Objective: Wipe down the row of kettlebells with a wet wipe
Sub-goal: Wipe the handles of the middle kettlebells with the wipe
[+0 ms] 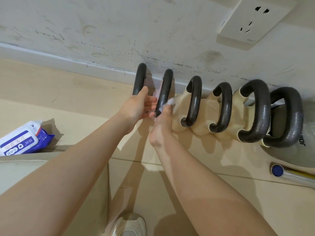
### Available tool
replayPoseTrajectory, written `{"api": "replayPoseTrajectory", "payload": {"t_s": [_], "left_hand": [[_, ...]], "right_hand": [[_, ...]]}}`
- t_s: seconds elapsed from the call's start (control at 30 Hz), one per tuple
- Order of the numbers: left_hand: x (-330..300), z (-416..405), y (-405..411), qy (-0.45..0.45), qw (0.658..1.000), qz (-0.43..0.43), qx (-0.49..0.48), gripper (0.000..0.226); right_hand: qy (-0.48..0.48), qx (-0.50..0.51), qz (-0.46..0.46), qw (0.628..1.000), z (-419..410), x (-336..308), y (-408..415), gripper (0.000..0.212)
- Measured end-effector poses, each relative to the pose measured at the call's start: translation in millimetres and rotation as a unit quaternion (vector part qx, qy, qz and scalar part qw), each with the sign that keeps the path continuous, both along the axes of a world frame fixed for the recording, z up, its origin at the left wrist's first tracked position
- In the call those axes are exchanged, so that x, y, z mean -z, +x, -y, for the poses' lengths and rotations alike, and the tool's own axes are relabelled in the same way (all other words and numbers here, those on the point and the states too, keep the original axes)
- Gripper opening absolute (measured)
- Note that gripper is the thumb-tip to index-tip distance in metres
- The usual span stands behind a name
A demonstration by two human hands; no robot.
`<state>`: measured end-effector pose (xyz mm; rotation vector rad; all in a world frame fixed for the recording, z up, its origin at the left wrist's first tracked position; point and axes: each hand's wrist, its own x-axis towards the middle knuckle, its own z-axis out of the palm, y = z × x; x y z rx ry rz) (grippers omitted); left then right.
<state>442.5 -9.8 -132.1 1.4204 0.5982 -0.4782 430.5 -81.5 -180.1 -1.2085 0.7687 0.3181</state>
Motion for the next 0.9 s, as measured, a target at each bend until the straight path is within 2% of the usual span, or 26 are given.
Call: {"api": "replayPoseTrajectory", "payload": {"t_s": [0.07,0.1,0.13,0.2,0.23,0.27,0.37,0.53,0.63,0.7,0.73,0.83,0.9], "left_hand": [[-2,-2,-2,-0.009,1.0,0.007,0.002,0.048],[-3,-2,-2,-0.018,1.0,0.015,0.005,0.049],[-5,-2,-3,-0.026,0.999,0.024,0.006,0.05],[-9,-2,-6,-0.021,0.999,0.029,0.004,0.047],[-9,-2,-8,-0.007,0.999,0.029,0.01,0.045],[-8,-2,-10,0.011,0.999,0.034,0.025,0.043],[-6,-1,-16,0.036,0.997,0.048,0.057,0.037],[-24,3,-17,0.019,0.992,0.119,0.047,0.025],[-32,6,-15,0.023,0.991,0.128,0.034,0.022],[-36,8,-13,0.045,0.988,0.138,0.044,0.023],[-38,9,-13,0.055,0.986,0.147,0.054,0.023],[-43,12,-12,0.05,0.98,0.171,0.087,0.018],[-49,16,-13,0.039,0.978,0.181,0.099,0.015]], "right_hand": [[-0.107,-0.015,0.07,0.992,-5,1,4,0.06],[-0.174,-0.055,0.125,0.975,-5,4,0,0.055],[-0.251,-0.114,0.184,0.944,-3,2,-7,0.05],[-0.388,-0.235,0.246,0.856,7,5,-20,0.044],[-0.423,-0.272,0.248,0.828,13,4,-24,0.042],[-0.435,-0.291,0.239,0.818,19,4,-25,0.041],[-0.39,-0.322,0.264,0.821,33,-10,-19,0.039],[-0.317,-0.358,0.303,0.824,58,-58,-13,0.032],[-0.251,-0.362,0.248,0.863,71,-80,-9,0.049],[-0.22,-0.377,0.219,0.873,80,-89,-6,0.065],[-0.206,-0.38,0.205,0.878,84,-92,-2,0.064],[-0.119,-0.355,0.137,0.917,94,-100,11,0.035],[-0.134,-0.374,0.127,0.909,100,-103,18,0.022]]}}
